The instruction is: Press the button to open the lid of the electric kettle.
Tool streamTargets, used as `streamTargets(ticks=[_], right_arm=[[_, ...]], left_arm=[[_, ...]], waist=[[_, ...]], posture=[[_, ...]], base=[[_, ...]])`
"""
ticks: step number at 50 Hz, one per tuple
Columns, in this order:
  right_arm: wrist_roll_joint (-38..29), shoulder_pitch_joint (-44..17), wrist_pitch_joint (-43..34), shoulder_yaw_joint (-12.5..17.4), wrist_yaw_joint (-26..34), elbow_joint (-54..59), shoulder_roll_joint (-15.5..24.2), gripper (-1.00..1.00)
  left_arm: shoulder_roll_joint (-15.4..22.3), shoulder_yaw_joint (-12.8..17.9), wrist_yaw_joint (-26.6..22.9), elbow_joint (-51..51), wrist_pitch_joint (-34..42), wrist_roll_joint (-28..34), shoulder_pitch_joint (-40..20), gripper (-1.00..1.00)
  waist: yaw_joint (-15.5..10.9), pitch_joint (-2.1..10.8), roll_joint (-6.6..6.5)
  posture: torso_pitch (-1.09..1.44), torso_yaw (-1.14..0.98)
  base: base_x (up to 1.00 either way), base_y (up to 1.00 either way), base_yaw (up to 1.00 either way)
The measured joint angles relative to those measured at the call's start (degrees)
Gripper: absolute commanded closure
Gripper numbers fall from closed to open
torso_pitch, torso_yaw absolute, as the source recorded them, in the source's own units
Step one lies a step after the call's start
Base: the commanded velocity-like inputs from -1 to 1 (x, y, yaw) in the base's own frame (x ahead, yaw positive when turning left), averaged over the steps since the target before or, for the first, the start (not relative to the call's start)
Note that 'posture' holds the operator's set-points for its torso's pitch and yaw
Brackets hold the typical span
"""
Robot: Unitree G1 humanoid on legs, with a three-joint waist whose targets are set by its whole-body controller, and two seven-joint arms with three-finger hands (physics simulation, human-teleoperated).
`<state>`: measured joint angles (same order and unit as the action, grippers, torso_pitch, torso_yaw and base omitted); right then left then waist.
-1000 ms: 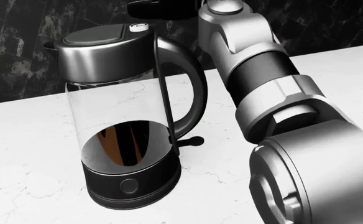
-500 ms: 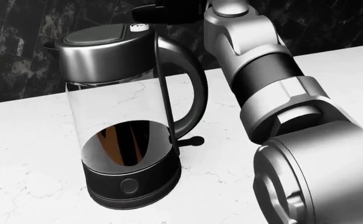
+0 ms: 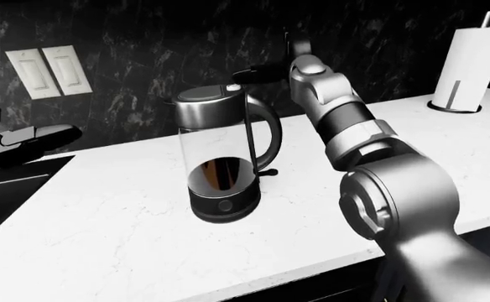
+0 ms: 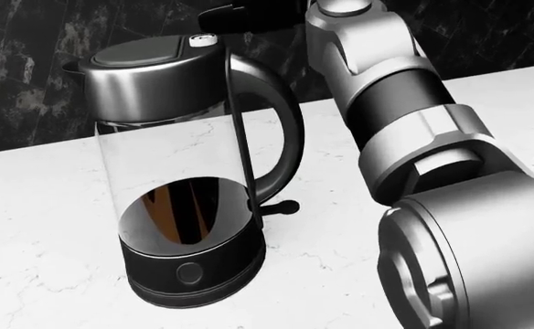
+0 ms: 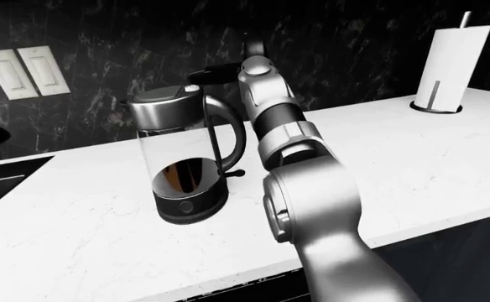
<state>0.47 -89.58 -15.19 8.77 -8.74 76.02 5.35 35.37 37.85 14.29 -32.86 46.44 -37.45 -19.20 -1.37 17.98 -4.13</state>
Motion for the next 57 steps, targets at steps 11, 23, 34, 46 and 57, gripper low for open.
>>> streamTargets(ticks=[11, 23, 34, 46, 57], right_arm=[[-3.2, -0.2, 1.8, -1.4, -2.2, 0.6, -0.4, -1.00], [-6.4, -0.6, 2.7, -1.3, -2.6, 0.6, -0.6, -1.00], [-8.8, -0.1, 4.6, -1.8, -4.4, 0.8, -1.3, -1.00], [-14.2, -0.1, 6.9, -3.1, -5.5, 0.9, -1.6, -1.00], [-17.6, -0.7, 7.5, -2.9, -4.0, 0.6, -2.1, -1.00]], left_arm=[[-0.4, 0.1, -0.3, 0.0, -0.3, 0.3, 0.5, -1.00], [-0.4, 0.3, -0.3, -0.1, -0.2, 0.1, 0.5, -1.00], [-0.1, 0.7, -0.2, -0.2, -0.1, -0.4, 0.7, -1.00], [-0.4, 1.0, -0.5, -0.2, -0.5, -0.1, 1.3, -1.00], [-0.6, 0.9, -0.7, 0.1, -0.8, 0.2, 1.4, -1.00]], waist=[[-0.1, -0.11, -0.01], [-0.1, -0.07, -0.05], [-0.2, 0.04, -0.07], [-0.2, 0.12, -0.20], [-0.1, 0.13, -0.34]], posture=[[-0.49, 0.00], [-0.49, 0.00], [-0.49, 0.00], [-0.49, 0.00], [-0.49, 0.00]], base=[[0.00, 0.00, 0.00], [0.00, 0.00, 0.00], [0.00, 0.00, 0.00], [0.00, 0.00, 0.00], [0.00, 0.00, 0.00]])
